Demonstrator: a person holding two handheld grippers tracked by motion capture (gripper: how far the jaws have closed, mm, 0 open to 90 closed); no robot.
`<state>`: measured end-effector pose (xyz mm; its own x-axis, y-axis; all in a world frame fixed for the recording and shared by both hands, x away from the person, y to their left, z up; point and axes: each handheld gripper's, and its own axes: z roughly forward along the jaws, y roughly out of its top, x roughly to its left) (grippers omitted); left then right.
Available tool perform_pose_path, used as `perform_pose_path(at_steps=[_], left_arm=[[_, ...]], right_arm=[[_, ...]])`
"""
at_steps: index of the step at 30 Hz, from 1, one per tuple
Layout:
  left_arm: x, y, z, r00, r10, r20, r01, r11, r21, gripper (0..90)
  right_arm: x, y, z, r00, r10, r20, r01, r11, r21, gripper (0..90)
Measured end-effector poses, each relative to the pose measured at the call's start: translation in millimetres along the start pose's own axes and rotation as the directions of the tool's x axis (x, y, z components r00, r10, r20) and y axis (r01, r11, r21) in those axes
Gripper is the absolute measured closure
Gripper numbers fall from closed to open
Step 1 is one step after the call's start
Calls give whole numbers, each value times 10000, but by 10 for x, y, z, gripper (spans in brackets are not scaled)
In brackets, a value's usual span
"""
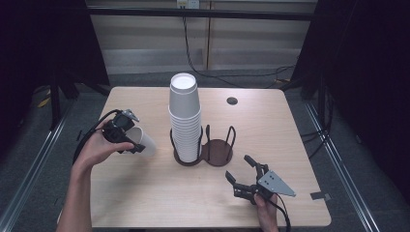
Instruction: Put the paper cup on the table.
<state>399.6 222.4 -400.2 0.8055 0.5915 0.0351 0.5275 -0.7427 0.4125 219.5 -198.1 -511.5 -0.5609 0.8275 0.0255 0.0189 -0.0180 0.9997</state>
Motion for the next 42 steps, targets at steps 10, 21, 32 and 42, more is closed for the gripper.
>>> perform_pose_path(at_steps=[10,21,32,42], left_arm=[[28,60,70,9991,400,-121,-388,9955,863,96],[46,103,161,9983,542,-231,-516,9935,1014,75],[43,91,325,9982,594,-122,-576,9915,1166,63],[73,11,424,9982,585,-115,-566,9905,1255,106]], right_arm=[[0,0,-1,10000,2,-22,-2,10000,1,133],[0,0,-1,10000,-6,-39,6,10000,-3,132],[-1,-1,-2,10000,-15,-72,15,10000,-16,132],[-1,-1,-2,10000,-17,-75,17,10000,-15,132]])
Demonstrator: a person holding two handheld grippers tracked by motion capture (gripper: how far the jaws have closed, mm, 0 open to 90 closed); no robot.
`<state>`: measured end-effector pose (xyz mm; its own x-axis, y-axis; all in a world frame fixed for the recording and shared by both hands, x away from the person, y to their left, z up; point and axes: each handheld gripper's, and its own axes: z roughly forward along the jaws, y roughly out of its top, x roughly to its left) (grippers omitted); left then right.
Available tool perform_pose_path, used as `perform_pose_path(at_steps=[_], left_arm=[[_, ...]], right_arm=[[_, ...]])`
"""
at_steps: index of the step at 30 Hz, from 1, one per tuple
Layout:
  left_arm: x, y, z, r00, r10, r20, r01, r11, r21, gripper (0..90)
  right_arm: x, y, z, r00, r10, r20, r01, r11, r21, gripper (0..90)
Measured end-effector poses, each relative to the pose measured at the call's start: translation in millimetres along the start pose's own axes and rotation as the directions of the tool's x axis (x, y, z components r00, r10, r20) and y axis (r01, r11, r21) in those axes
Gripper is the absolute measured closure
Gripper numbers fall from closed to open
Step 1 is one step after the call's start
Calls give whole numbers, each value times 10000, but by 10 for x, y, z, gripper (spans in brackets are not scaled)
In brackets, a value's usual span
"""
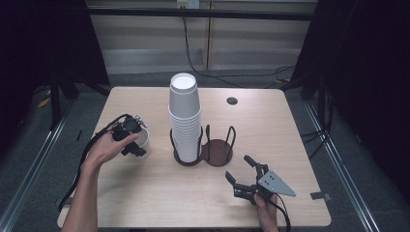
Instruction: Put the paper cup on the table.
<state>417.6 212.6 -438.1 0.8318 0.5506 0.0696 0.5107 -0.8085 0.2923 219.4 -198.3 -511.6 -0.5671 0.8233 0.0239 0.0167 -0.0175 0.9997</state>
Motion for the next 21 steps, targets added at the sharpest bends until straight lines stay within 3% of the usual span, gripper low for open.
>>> perform_pose_path(at_steps=[9,13,14,21], left_arm=[[17,-125,36,9999,-105,24,106,9995,-301,113],[5,-200,24,9999,-22,108,27,9990,-452,169],[-27,-233,2,10000,57,-64,-60,9984,-563,169],[-17,-332,30,9998,-4,222,22,9970,-777,170]], right_arm=[[-1,0,0,10000,-15,-5,15,10000,-22,132],[-1,0,0,10000,-12,-7,12,10000,-18,132],[0,0,0,10000,-4,-3,4,10000,-5,132],[0,0,-1,10000,-5,-9,5,10000,-23,131]])
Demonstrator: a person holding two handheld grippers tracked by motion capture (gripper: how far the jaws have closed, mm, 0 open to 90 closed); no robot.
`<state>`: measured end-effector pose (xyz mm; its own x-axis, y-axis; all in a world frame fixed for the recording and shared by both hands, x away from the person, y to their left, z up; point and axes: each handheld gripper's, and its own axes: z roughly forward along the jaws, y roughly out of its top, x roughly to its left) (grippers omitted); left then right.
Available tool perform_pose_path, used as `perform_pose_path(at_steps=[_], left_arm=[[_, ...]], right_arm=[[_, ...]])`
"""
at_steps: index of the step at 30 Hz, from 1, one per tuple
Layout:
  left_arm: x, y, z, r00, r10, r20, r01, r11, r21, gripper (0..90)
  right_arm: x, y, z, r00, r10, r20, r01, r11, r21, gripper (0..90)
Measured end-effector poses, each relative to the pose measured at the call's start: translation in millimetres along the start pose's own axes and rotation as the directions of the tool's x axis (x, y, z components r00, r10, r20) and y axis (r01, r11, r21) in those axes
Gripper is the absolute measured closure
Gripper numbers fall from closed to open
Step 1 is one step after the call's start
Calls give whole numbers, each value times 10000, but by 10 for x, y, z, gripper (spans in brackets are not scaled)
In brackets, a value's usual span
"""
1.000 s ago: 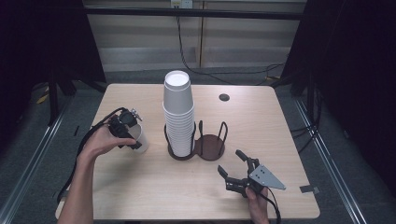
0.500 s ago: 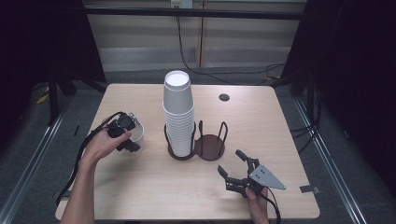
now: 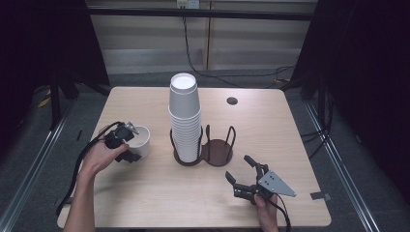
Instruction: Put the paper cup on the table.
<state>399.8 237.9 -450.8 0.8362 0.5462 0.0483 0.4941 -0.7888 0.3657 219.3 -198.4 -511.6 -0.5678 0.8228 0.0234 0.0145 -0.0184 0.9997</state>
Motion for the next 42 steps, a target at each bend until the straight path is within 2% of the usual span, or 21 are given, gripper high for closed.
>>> perform_pose_path(at_steps=[1,2,4,5,6,8,11,14,16,19,23,25,29,31,32,33,34,36,39,40,42], left_arm=[[3,-48,-34,9995,-330,33,331,9986,-409,169],[8,-73,-53,9993,-377,30,378,9969,-696,168],[8,-112,-86,9991,-419,65,424,9944,-966,166],[-3,-134,-94,9977,-660,160,674,9917,-1093,170],[-3,-134,-94,9977,-660,160,674,9917,-1093,167],[-14,-198,-134,9963,-807,308,848,9822,-1675,167],[-30,-277,-186,9937,-1063,368,1118,9691,-2201,166],[-55,-353,-229,9890,-1437,341,1475,9491,-2781,163],[-92,-373,-256,9905,-1367,162,1358,9501,-2810,161],[-141,-420,-281,9881,-1522,242,1514,9290,-3376,163],[-222,-487,-356,9849,-1728,-61,1559,9026,-4013,162],[-268,-524,-405,9821,-1885,-4,1692,8825,-4388,162],[-367,-577,-466,9812,-1914,-261,1515,8464,-5106,162],[-428,-602,-487,9783,-2051,-308,1553,8229,-5466,162],[-456,-614,-498,9776,-2068,-389,1484,8085,-5694,162],[-481,-628,-502,9764,-2134,-321,1529,7890,-5950,162],[-499,-640,-505,9751,-2204,-236,1604,7750,-6113,162],[-561,-656,-508,9738,-2248,-349,1535,7625,-6285,162],[-642,-684,-510,9742,-2249,-182,1566,7321,-6630,162],[-678,-698,-507,9715,-2366,-168,1630,7176,-6771,162],[-732,-723,-502,9709,-2379,-272,1528,7029,-6947,162]], right_arm=[[0,0,0,10000,0,-2,0,10000,0,131],[0,0,0,10000,0,1,0,10000,1,131],[-1,0,1,10000,-7,6,7,10000,1,131],[0,0,1,10000,0,3,0,10000,5,131],[0,0,0,10000,1,4,-1,10000,-1,132],[0,0,0,10000,-2,-5,2,10000,-17,131],[1,-1,-1,10000,3,-13,-3,10000,-24,131],[1,-1,-2,10000,9,-17,-9,10000,-28,131],[1,-1,-1,10000,12,-22,-12,10000,-23,131],[1,-1,-3,10000,9,-6,-9,10000,-34,131],[1,-1,-6,10000,8,-8,-8,10000,-25,131],[0,-1,-5,10000,1,-26,-1,10000,-40,131],[1,-1,-6,10000,0,-22,0,10000,-47,130],[0,-1,-6,10000,-12,-36,11,10000,-48,131],[1,-1,-6,10000,2,-40,-2,10000,-46,130],[0,-1,-6,10000,-17,-39,17,10000,-50,131],[0,-1,-6,10000,-11,-40,11,10000,-49,130],[1,-1,-7,10000,-10,-40,10,10000,-60,131],[0,-1,-7,10000,-4,-47,4,10000,-51,131],[1,-1,-7,10000,-6,-49,6,10000,-56,130],[1,-1,-8,10000,-2,-42,2,10000,-60,130]])
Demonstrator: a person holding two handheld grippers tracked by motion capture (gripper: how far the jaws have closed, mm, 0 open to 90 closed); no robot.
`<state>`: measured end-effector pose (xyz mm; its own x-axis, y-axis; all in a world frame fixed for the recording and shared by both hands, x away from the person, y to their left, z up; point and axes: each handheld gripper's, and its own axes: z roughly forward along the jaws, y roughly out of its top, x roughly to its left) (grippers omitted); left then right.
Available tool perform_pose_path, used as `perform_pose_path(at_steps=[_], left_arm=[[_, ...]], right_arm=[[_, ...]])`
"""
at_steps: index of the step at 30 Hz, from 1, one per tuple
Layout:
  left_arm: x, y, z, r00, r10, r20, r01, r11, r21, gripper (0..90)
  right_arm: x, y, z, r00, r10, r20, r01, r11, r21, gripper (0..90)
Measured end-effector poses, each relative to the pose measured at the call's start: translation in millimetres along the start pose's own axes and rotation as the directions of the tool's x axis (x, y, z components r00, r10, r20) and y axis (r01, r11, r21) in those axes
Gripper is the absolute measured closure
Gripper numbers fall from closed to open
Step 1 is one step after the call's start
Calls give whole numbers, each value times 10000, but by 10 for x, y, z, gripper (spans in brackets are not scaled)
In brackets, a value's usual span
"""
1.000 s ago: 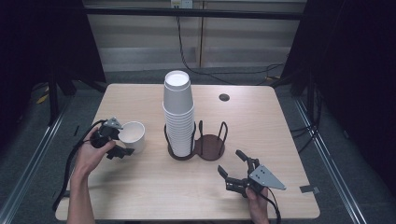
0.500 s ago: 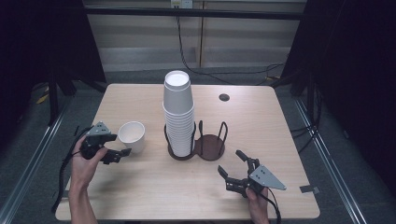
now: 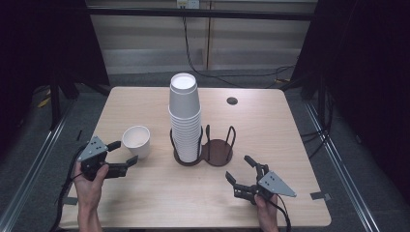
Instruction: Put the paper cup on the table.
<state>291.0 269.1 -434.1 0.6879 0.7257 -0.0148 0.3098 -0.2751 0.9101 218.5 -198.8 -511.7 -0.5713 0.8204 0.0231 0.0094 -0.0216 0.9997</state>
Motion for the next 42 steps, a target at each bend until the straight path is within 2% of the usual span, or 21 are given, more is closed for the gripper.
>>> perform_pose_path(at_steps=[2,3,4,7,8,11,16,17,18,20,23,28,29,30,31,33,34,37,40,41,42], left_arm=[[-32,-18,-13,9999,-98,-126,97,9999,-69,164],[-95,-50,-37,9994,-336,-126,328,9975,-619,163],[-131,-61,-44,9993,-378,-76,371,9961,-806,164],[-187,-73,-33,9994,-305,-135,290,9941,-1049,162],[-213,-82,-26,9990,-294,-330,255,9932,-1139,162],[-319,-144,41,9985,-378,-400,307,9859,-1646,158],[-466,-179,151,9991,-230,-357,160,9825,-1858,157],[-560,-199,211,9994,-247,-249,192,9789,-2033,157],[-560,-199,211,9994,-247,-249,192,9789,-2033,157],[-627,-226,281,9990,-406,-203,349,9727,-2293,157],[-669,-246,334,9977,-552,399,633,9672,-2460,157],[-783,-311,436,9972,-566,497,670,9680,-2420,156],[-853,-332,492,9977,-332,582,464,9692,-2420,156],[-853,-332,492,9977,-332,582,464,9692,-2420,157],[-918,-345,528,9980,-423,477,536,9617,-2689,156],[-934,-364,561,9979,-303,581,444,9647,-2596,156],[-951,-385,583,9973,-518,529,639,9626,-2632,156],[-1005,-428,610,9965,-516,651,677,9589,-2754,156],[-1053,-505,655,9963,-446,728,631,9589,-2765,156],[-1062,-512,649,9970,-317,709,511,9552,-2914,157],[-1090,-522,647,9971,-308,701,514,9480,-3140,156]], right_arm=[[-1,0,0,10000,-5,-6,5,10000,5,130],[0,0,0,10000,-6,-1,6,10000,1,131],[-1,0,1,10000,-17,-1,17,10000,2,130],[-1,0,1,10000,-11,2,11,10000,5,131],[0,0,0,10000,-5,2,5,10000,2,130],[1,0,-2,10000,-5,21,5,10000,-16,130],[1,0,-2,10000,-17,27,17,10000,-25,130],[1,0,-2,10000,-3,20,3,10000,-17,130],[1,0,-2,10000,-7,22,7,10000,-17,130],[1,0,-2,10000,-8,22,8,10000,-17,130],[1,0,-2,10000,-16,27,16,10000,-27,130],[1,0,-2,10000,3,18,-3,10000,-16,130],[1,0,-2,10000,-7,21,7,10000,-27,130],[1,0,-2,10000,-7,21,7,10000,-27,130],[1,0,-2,10000,3,17,-3,10000,-17,130],[1,0,-2,10000,-8,26,8,10000,-26,130],[1,0,-2,10000,-21,25,21,10000,-29,130],[1,0,-1,10000,-13,15,13,10000,-13,130],[0,0,0,10000,-11,-10,11,10000,-1,130],[0,0,0,10000,-5,-6,5,10000,0,129],[-1,0,1,10000,-2,-8,2,10000,13,129]])
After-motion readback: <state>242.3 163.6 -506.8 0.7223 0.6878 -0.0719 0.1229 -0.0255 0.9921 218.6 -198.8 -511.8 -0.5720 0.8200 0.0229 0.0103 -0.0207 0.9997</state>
